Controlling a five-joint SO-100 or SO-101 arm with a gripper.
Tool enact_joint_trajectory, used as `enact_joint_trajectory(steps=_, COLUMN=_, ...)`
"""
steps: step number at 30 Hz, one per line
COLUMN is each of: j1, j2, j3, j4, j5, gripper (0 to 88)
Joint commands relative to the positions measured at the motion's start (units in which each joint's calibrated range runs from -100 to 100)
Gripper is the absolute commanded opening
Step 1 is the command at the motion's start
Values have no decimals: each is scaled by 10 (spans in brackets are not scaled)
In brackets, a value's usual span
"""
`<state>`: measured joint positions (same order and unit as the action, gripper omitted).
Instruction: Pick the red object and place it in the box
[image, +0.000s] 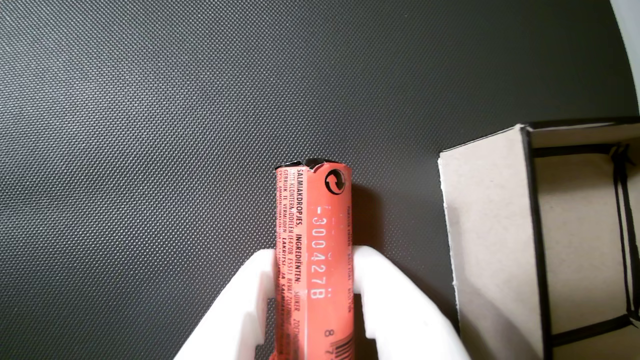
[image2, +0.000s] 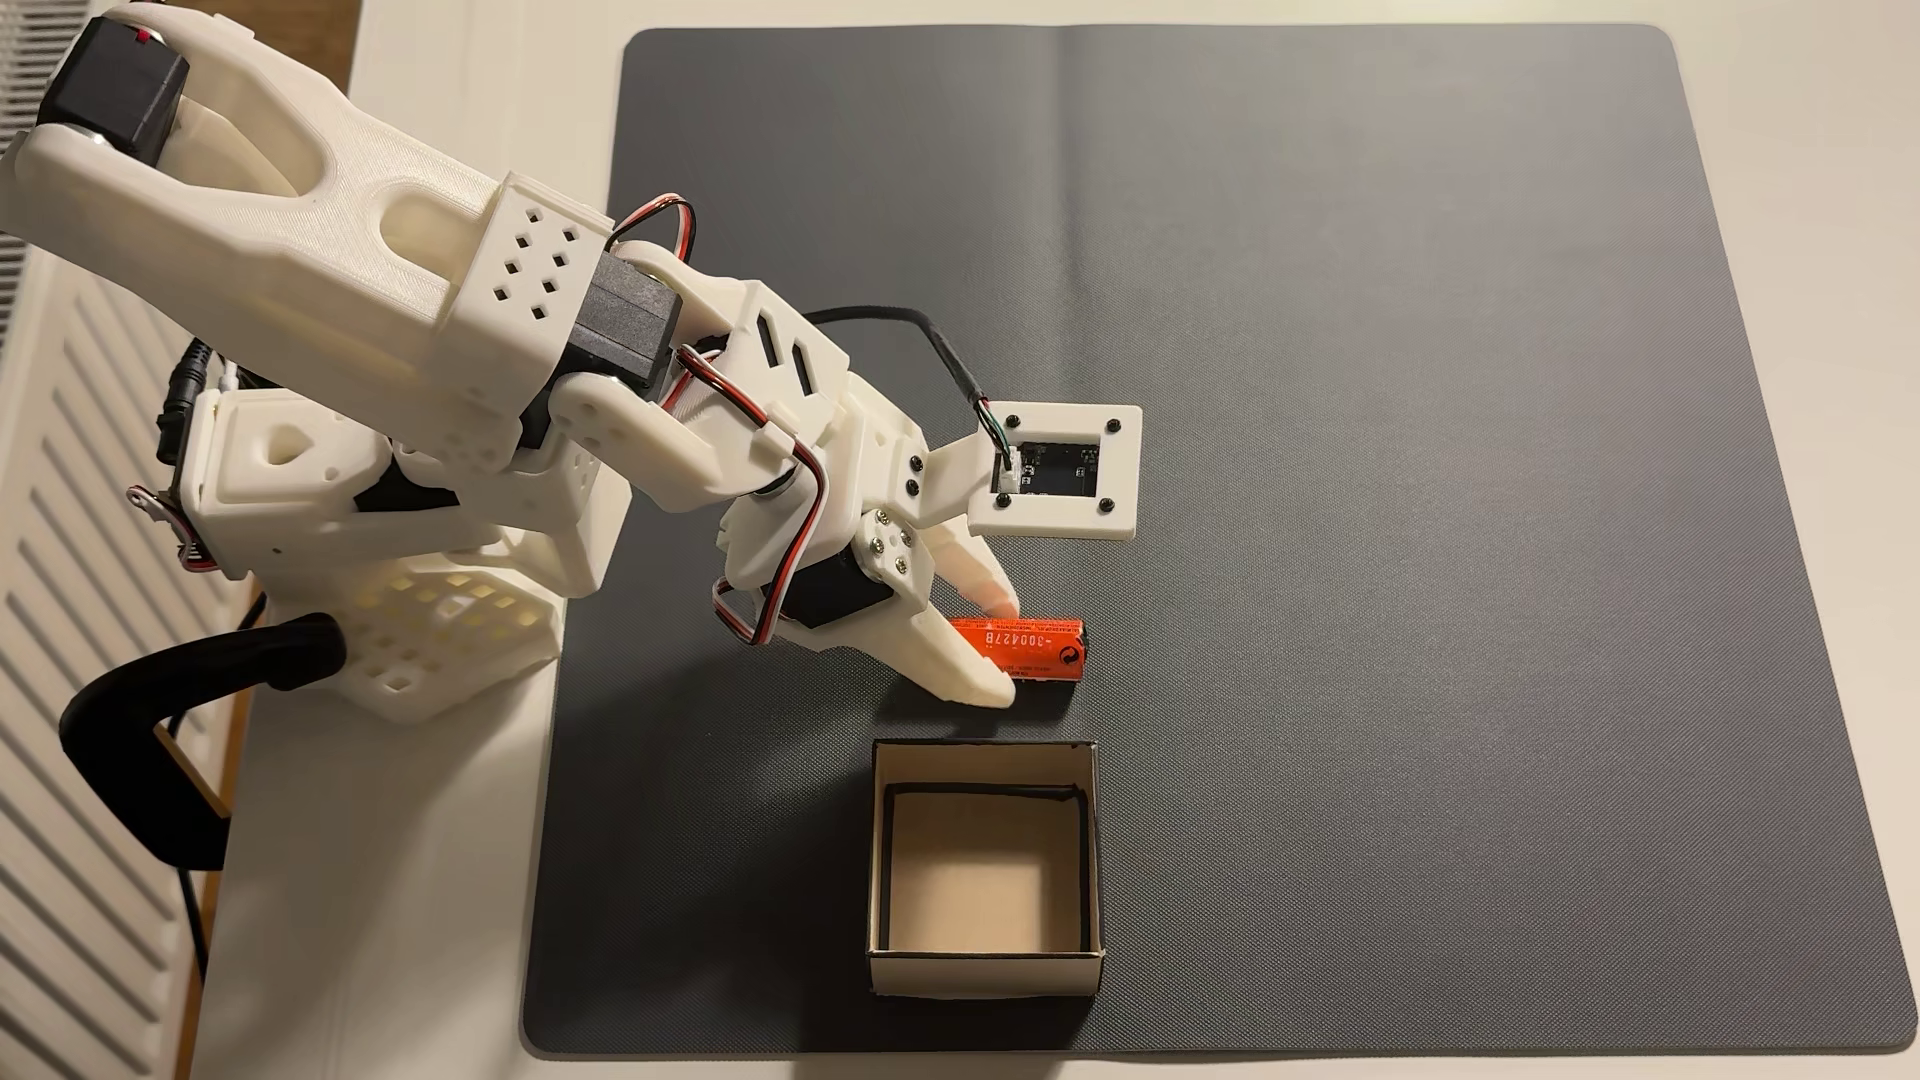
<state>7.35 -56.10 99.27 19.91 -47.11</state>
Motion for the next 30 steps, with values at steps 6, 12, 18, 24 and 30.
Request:
enact_joint_trajectory(steps=6, j1=12, j2=0, j3=-53, j4=7, j5=4, gripper=8)
enact_joint_trajectory(steps=12, j1=12, j2=-1, j3=-199, j4=123, j5=4, gripper=9)
enact_joint_trajectory(steps=18, j1=12, j2=-4, j3=-267, j4=198, j5=4, gripper=11)
enact_joint_trajectory(steps=24, j1=60, j2=-96, j3=-268, j4=287, j5=10, gripper=11)
enact_joint_trajectory(steps=30, j1=119, j2=-206, j3=-239, j4=345, j5=40, gripper=7)
